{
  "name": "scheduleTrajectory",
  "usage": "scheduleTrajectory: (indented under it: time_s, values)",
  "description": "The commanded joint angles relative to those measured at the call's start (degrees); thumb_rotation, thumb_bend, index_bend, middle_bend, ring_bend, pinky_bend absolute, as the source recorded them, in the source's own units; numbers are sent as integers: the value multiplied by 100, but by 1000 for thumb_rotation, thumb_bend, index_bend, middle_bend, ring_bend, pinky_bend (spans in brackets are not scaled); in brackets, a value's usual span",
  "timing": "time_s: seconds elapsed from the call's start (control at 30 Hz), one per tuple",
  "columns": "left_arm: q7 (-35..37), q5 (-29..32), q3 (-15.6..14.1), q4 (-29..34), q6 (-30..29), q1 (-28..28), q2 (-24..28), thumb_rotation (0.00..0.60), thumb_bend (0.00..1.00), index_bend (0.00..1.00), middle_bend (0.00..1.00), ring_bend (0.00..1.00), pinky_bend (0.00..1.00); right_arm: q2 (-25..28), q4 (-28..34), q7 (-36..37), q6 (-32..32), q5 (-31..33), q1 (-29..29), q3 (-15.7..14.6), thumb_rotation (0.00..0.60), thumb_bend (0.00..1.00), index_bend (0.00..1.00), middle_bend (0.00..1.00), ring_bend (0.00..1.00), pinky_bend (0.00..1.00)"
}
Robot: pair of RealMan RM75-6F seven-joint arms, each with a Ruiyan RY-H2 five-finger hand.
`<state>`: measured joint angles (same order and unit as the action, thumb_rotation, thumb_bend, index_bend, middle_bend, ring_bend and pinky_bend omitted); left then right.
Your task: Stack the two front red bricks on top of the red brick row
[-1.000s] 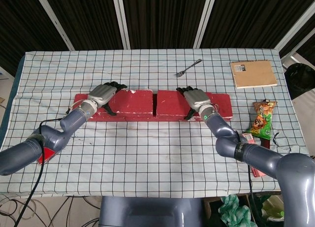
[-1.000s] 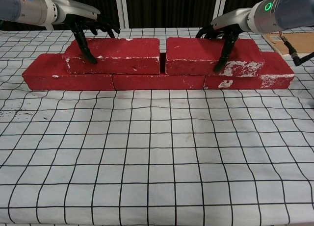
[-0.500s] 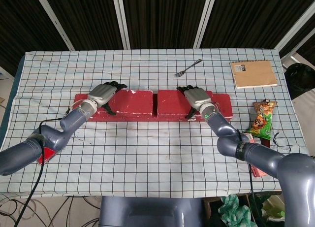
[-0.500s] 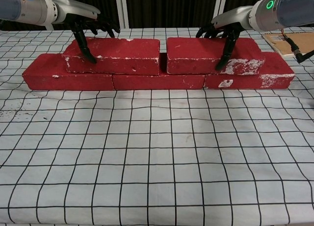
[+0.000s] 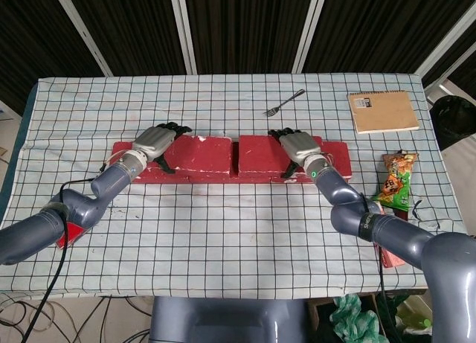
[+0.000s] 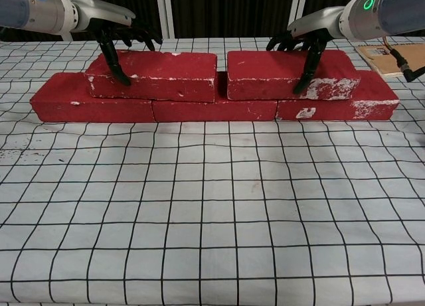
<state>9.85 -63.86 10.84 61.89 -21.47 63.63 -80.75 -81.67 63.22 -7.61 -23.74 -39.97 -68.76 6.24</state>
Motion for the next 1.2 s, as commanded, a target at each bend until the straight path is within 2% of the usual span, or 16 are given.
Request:
scheduleTrajectory:
  time_s: [0.03,1.2]
  values:
    - [-12,13,-5,1,2,0,-2,600,0,93,114,0,94,-7,-26,21,28,-20,3,-10,600,0,39,72,14,122]
    - [-221,280,-46,74,-31,-8,58,600,0,90,112,0,90,56,-33,242,72,-270,56,-30,600,0,39,64,0,93]
